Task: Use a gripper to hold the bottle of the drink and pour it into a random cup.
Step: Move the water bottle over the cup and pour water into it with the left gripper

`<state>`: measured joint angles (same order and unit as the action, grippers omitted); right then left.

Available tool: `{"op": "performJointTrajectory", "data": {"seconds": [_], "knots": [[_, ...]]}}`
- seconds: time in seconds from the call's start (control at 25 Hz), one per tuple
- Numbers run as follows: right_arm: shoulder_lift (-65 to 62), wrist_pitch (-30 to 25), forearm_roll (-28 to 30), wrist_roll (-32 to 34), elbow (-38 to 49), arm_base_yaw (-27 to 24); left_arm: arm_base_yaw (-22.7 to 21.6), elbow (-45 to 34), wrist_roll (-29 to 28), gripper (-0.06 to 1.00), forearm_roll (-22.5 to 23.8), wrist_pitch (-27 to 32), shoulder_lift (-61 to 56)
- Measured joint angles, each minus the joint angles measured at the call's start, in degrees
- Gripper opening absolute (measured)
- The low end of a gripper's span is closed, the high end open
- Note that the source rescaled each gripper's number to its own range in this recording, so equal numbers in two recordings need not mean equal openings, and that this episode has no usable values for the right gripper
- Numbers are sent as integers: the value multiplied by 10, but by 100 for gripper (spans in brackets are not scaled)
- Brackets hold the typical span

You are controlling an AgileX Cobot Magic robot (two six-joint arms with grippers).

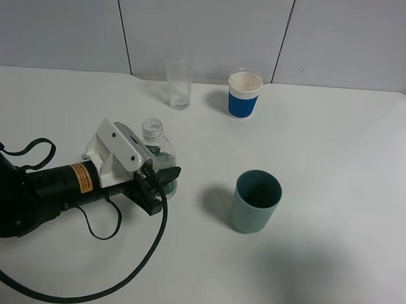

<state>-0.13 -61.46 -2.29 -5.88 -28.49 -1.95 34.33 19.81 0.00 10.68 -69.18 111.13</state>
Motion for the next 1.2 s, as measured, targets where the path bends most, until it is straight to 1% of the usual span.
{"op": "performJointTrajectory", "data": {"seconds": [0.16, 0.32, 0.52, 0.72, 0.96, 1.08, 1.2], "knots": [[0, 0, 0, 0, 0, 0, 0, 0, 0, 3, -7, 6, -4], [0, 0, 0, 0, 0, 0, 0, 0, 0, 3, -25, 30, -24], [0, 0, 0, 0, 0, 0, 0, 0, 0, 3, -51, 45, -50], [0, 0, 0, 0, 0, 0, 0, 0, 0, 3, -102, 73, -74], [0, 0, 0, 0, 0, 0, 0, 3, 0, 3, -164, 80, -102], [0, 0, 0, 0, 0, 0, 0, 22, 0, 3, -192, 111, -116], [0, 0, 0, 0, 0, 0, -12, 56, -5, 3, -189, 167, -128]]}}
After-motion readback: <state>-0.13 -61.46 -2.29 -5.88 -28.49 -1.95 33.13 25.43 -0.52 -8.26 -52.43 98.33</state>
